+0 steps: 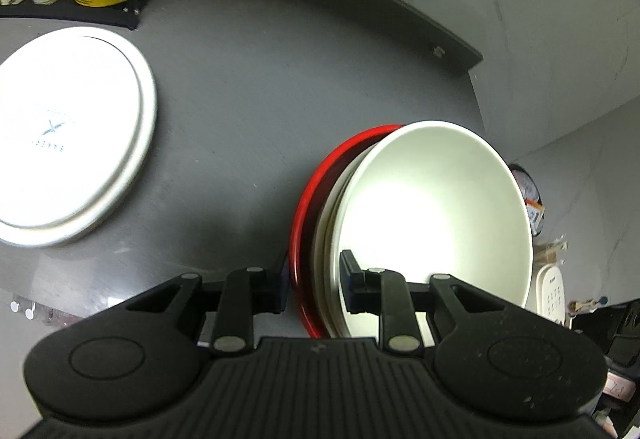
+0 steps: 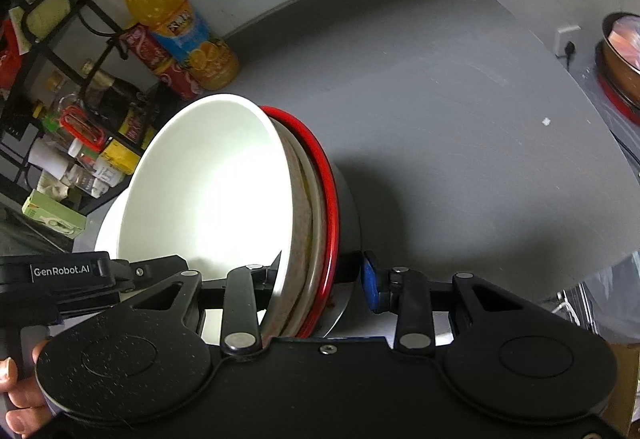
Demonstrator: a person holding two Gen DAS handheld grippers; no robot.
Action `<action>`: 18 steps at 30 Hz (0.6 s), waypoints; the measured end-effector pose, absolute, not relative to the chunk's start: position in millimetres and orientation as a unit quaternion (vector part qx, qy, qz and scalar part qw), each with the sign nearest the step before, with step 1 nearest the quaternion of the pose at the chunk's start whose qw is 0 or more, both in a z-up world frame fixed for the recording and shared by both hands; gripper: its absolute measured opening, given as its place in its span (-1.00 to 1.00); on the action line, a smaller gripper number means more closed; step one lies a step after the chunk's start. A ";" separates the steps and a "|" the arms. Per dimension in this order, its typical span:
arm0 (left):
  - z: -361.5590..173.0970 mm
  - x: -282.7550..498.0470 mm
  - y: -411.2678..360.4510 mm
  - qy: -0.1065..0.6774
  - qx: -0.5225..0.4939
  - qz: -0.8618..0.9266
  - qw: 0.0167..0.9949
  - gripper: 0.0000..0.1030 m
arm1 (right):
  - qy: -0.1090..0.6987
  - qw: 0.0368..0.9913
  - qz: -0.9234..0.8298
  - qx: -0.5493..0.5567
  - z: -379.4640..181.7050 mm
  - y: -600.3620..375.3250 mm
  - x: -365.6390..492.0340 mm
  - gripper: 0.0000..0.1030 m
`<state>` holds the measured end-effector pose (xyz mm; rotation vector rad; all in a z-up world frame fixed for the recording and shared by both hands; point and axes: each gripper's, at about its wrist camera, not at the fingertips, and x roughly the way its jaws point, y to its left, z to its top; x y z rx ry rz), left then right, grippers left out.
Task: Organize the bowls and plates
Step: 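Carry the bowl stack over the plate stack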
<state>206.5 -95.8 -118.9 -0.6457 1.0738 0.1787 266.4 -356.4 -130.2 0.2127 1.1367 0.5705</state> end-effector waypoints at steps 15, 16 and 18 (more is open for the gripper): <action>-94.4 195.7 -6.8 0.472 -0.319 0.092 0.816 -0.53 | 0.514 0.802 0.290 0.092 -104.9 -270.1 265.9 -0.33; -94.2 194.2 0.3 0.471 -0.322 0.095 0.816 -0.53 | 0.514 0.801 0.292 0.090 -104.2 -263.0 265.1 -0.33; -93.2 190.9 14.7 0.469 -0.324 0.100 0.816 -0.53 | 0.516 0.799 0.297 0.087 -103.9 -247.2 263.5 -0.33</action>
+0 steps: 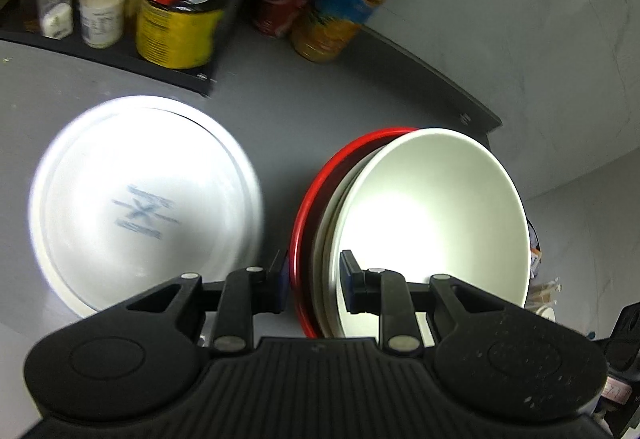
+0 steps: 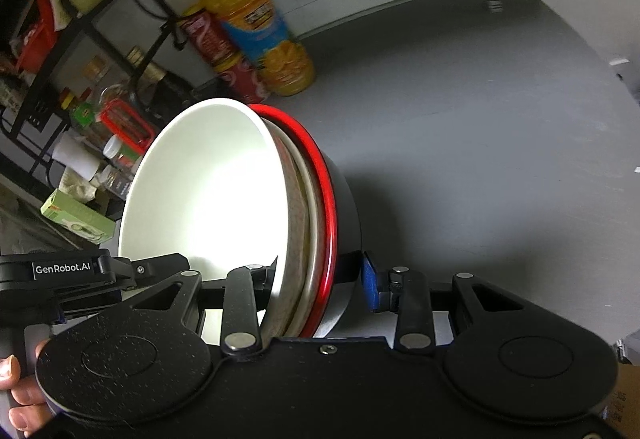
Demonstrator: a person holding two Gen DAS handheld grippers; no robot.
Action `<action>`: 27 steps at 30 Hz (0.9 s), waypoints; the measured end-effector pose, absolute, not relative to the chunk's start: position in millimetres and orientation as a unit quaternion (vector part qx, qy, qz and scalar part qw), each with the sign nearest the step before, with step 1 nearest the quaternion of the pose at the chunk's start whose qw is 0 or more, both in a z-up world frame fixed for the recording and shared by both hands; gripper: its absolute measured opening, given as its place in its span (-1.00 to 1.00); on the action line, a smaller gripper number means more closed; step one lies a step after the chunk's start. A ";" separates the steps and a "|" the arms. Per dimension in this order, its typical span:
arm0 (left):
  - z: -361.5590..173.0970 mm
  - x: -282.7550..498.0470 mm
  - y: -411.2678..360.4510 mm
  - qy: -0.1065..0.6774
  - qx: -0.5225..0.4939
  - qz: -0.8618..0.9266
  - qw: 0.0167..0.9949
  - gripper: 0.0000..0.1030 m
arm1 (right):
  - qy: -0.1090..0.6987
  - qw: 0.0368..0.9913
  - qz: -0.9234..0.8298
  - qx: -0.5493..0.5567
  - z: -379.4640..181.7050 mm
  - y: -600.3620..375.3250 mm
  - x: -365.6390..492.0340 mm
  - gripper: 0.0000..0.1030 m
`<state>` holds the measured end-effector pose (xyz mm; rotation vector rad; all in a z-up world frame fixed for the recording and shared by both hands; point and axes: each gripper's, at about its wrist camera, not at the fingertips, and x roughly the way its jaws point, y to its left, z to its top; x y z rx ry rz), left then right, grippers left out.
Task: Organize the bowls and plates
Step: 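Carry the bowl stack over the plate stack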
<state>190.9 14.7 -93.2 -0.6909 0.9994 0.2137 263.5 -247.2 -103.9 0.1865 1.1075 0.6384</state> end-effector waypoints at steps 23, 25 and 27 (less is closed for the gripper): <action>-108.8 148.9 147.3 0.465 -0.358 0.149 0.796 -0.53 | 0.543 0.771 0.330 0.046 -113.1 -112.1 238.6 -0.33; -111.8 147.7 154.9 0.467 -0.359 0.149 0.794 -0.53 | 0.546 0.769 0.328 0.046 -115.4 -105.8 237.0 -0.33; -114.4 146.9 161.3 0.470 -0.358 0.148 0.793 -0.53 | 0.550 0.768 0.326 0.046 -117.6 -102.2 235.9 -0.33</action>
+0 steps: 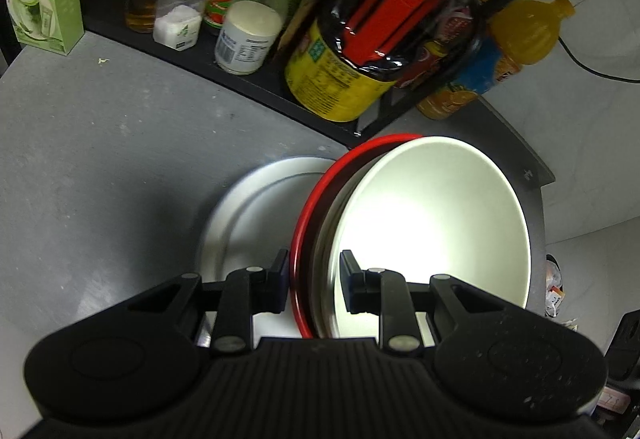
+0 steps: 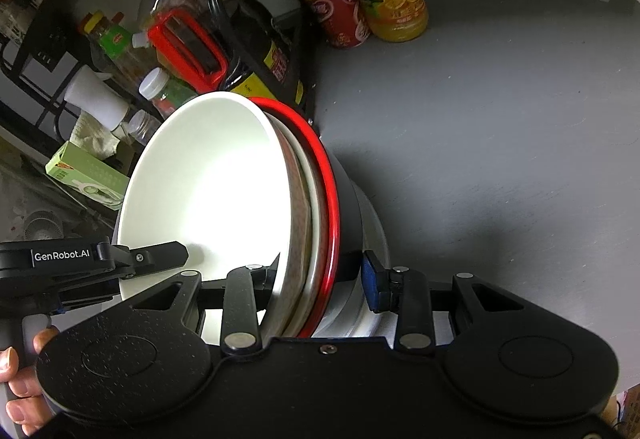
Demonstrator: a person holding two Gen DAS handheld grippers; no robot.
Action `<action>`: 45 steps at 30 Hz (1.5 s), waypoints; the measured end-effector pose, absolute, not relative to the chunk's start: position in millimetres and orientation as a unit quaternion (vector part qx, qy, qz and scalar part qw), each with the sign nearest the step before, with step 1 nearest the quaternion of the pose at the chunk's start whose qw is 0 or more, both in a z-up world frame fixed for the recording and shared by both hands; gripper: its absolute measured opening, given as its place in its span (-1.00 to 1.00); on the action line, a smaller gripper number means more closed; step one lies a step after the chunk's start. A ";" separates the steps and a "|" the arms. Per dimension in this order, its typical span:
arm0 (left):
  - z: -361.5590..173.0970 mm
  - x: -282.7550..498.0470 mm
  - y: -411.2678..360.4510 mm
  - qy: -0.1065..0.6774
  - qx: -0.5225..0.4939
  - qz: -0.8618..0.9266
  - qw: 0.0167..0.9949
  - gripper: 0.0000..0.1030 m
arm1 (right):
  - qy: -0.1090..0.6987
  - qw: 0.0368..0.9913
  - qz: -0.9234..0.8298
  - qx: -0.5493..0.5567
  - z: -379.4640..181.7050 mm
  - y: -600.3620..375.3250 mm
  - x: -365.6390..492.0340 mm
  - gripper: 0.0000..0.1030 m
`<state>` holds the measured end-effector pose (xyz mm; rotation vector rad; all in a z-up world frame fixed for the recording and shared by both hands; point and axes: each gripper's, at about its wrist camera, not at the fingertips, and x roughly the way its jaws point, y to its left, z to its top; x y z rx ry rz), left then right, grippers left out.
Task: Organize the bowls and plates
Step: 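Carry the bowl stack over the plate stack, then lower the bowl stack onto the plates and open the gripper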
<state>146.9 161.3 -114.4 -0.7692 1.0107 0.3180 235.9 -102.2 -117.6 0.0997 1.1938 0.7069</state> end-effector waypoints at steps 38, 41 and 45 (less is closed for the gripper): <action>-115.6 143.4 185.4 0.486 -0.285 0.130 0.816 0.52 | 0.526 0.802 0.264 0.107 -119.3 -112.8 215.7 0.61; -104.8 138.9 183.0 0.477 -0.279 0.131 0.823 0.62 | 0.513 0.811 0.260 0.106 -110.2 -120.5 211.1 0.80; -92.1 133.0 173.7 0.473 -0.273 0.124 0.828 0.67 | 0.496 0.822 0.252 0.121 -96.5 -139.4 205.0 0.97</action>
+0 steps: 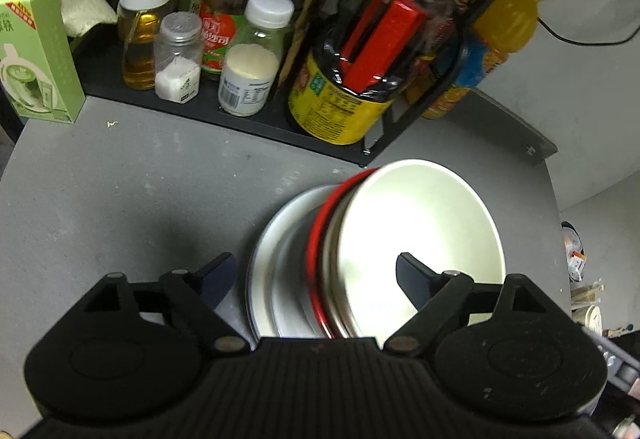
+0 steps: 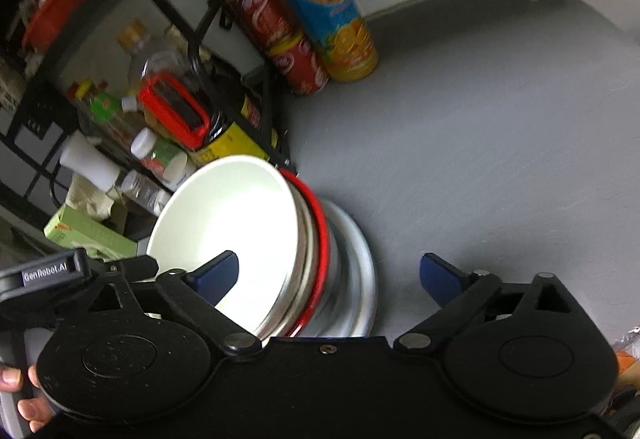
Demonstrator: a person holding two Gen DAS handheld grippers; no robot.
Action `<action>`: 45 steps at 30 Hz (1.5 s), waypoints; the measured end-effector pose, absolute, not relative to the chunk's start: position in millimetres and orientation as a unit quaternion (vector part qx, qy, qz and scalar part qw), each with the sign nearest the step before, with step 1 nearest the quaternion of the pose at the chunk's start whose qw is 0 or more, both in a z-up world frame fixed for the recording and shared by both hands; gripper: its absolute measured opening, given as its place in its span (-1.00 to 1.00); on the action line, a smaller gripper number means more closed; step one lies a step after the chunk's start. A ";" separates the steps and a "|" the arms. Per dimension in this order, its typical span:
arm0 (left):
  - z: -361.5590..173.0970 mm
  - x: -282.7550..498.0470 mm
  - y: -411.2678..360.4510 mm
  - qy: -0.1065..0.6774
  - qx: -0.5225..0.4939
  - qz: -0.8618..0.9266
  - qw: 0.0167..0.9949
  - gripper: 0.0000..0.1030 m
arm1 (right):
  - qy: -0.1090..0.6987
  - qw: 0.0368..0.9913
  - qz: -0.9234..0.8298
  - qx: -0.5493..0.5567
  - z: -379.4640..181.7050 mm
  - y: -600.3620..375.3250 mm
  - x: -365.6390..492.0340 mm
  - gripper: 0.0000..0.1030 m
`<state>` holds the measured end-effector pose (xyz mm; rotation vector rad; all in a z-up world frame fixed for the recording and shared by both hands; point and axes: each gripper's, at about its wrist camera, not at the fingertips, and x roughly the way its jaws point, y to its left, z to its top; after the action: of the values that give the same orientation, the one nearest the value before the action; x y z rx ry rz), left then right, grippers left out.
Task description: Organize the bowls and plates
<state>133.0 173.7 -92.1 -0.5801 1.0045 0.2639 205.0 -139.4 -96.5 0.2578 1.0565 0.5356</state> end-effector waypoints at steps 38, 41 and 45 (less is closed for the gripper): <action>15.9 -16.4 17.4 0.357 -0.167 0.059 0.917 0.99 | 0.318 0.932 0.152 0.088 -2.9 -295.1 37.2 1.00; 20.6 -27.8 6.8 0.345 -0.161 0.044 0.924 0.99 | 0.309 0.935 0.148 0.093 1.4 -300.4 25.9 1.00; 25.3 -40.7 -6.4 0.332 -0.148 0.023 0.931 0.99 | 0.287 0.942 0.145 0.091 6.2 -305.5 11.6 1.00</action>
<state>-40.7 -6.4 25.3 -0.3038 0.6797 0.0463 11.6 -305.5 6.2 0.1858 0.5856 0.2964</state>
